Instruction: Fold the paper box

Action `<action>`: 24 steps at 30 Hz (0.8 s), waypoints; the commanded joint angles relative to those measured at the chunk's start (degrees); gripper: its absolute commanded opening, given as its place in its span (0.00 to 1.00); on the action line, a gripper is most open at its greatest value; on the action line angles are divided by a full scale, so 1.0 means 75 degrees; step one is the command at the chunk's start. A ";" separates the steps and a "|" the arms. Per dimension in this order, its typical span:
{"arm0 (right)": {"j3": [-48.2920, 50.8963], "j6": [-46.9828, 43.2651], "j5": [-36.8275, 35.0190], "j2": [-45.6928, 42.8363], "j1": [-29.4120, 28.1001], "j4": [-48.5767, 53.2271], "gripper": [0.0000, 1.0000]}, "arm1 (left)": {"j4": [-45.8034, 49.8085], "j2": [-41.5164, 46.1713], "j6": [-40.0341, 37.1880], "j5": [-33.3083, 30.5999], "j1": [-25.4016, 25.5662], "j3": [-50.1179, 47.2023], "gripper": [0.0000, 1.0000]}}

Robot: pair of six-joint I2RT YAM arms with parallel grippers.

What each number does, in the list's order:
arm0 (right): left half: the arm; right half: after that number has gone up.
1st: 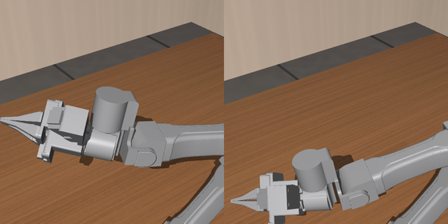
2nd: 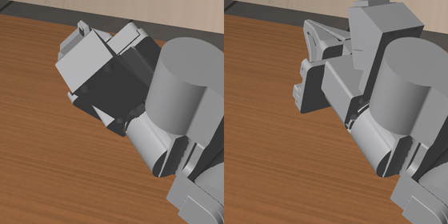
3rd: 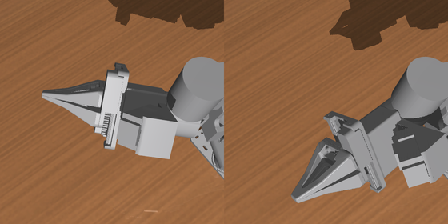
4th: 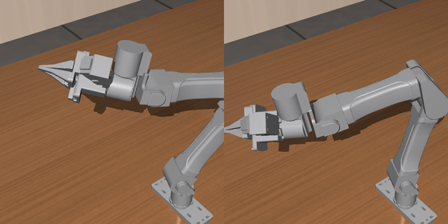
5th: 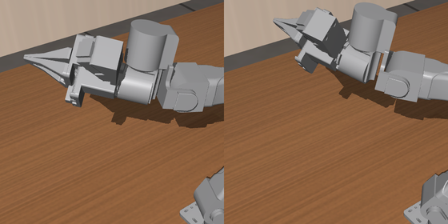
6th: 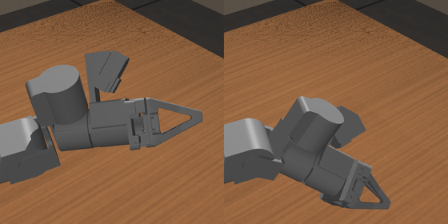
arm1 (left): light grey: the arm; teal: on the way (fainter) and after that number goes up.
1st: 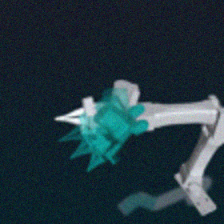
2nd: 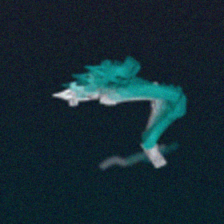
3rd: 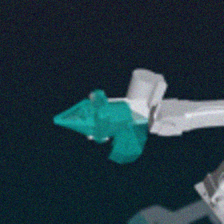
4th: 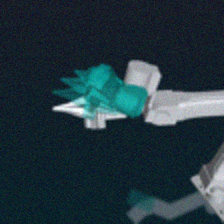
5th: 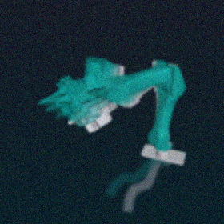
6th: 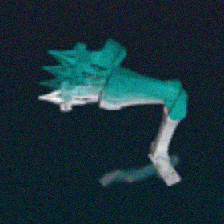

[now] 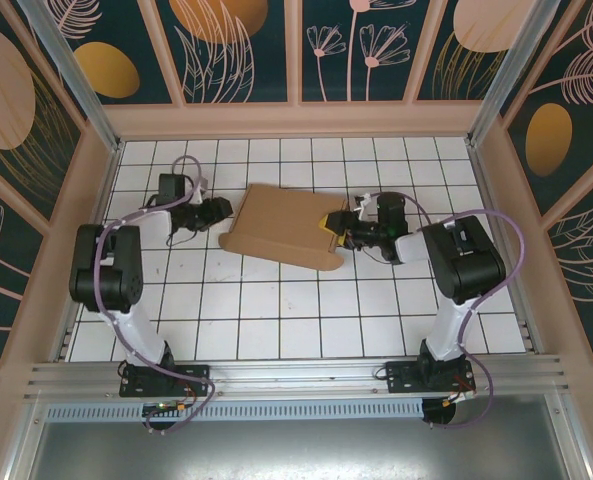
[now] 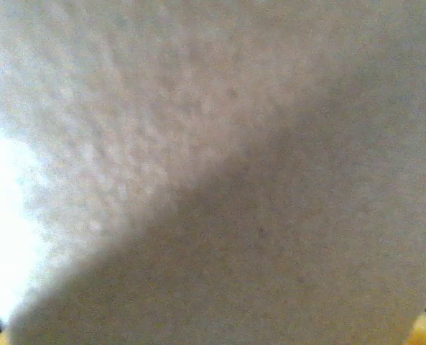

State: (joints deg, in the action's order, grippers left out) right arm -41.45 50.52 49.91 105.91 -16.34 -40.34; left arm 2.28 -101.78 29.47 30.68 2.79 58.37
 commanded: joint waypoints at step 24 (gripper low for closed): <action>0.0935 0.1340 -0.2108 -0.0274 -0.1292 -0.2821 0.29 | -0.1870 0.3041 0.6429 -0.1856 0.2640 -0.2760 0.63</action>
State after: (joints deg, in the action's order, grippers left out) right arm -34.57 60.62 34.22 103.24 -24.49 -58.17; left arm -5.63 -79.22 74.56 16.32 21.80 38.94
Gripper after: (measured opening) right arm 0.532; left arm 0.636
